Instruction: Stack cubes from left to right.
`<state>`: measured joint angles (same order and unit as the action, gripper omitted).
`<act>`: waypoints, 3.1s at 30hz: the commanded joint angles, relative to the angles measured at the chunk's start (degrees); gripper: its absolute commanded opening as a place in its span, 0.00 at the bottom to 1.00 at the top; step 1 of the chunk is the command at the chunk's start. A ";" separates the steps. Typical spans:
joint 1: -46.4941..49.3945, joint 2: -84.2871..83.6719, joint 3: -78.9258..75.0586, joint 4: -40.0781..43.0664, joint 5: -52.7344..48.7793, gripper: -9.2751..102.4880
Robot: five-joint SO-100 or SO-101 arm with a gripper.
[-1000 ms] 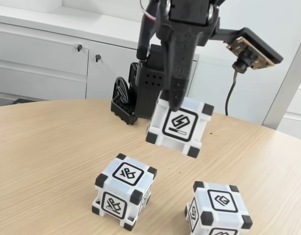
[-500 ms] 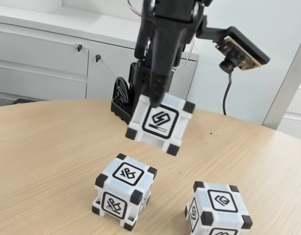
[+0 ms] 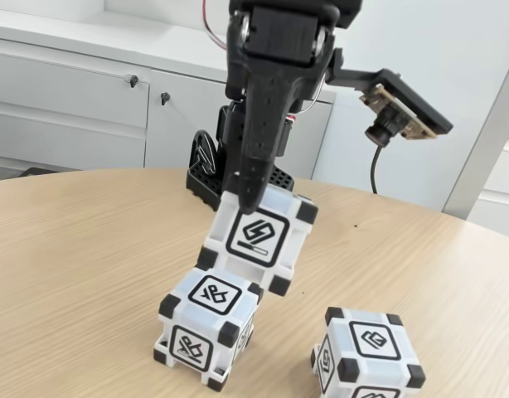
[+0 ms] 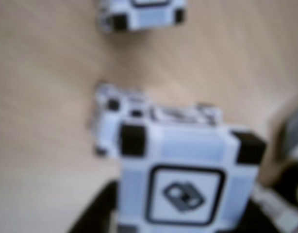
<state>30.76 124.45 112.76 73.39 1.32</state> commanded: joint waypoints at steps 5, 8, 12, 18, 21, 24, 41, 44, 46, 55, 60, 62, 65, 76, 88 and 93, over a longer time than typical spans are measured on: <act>0.44 -0.26 -0.26 -0.18 -2.29 0.08; 0.44 -0.26 -0.26 -0.18 -2.72 0.08; 0.44 -0.26 -0.26 -0.09 -2.90 0.08; 0.53 -0.35 -0.26 -0.09 -1.67 0.08; 0.53 -0.97 -0.26 -0.09 -1.41 0.08; 0.53 -3.60 -0.26 -0.09 -1.49 0.08; 0.53 -5.80 -0.18 -0.09 -2.55 0.10; 0.53 -8.00 -0.26 -0.09 -2.64 0.09; 0.53 -9.67 -0.35 -0.09 -2.46 0.09; 0.70 -9.84 -0.88 -0.44 -1.76 0.08; 4.75 -9.14 -0.53 -0.70 -1.49 0.08; 5.71 -9.14 -0.53 -0.88 -1.85 0.08; 5.80 -9.14 -0.53 -0.88 -1.93 0.09; 5.80 -8.96 -1.05 -0.97 -0.97 0.09; 5.80 -1.58 -0.53 -0.18 1.93 0.09; 5.80 -1.67 -0.53 -0.88 1.05 0.09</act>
<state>36.04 121.38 112.68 73.21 2.81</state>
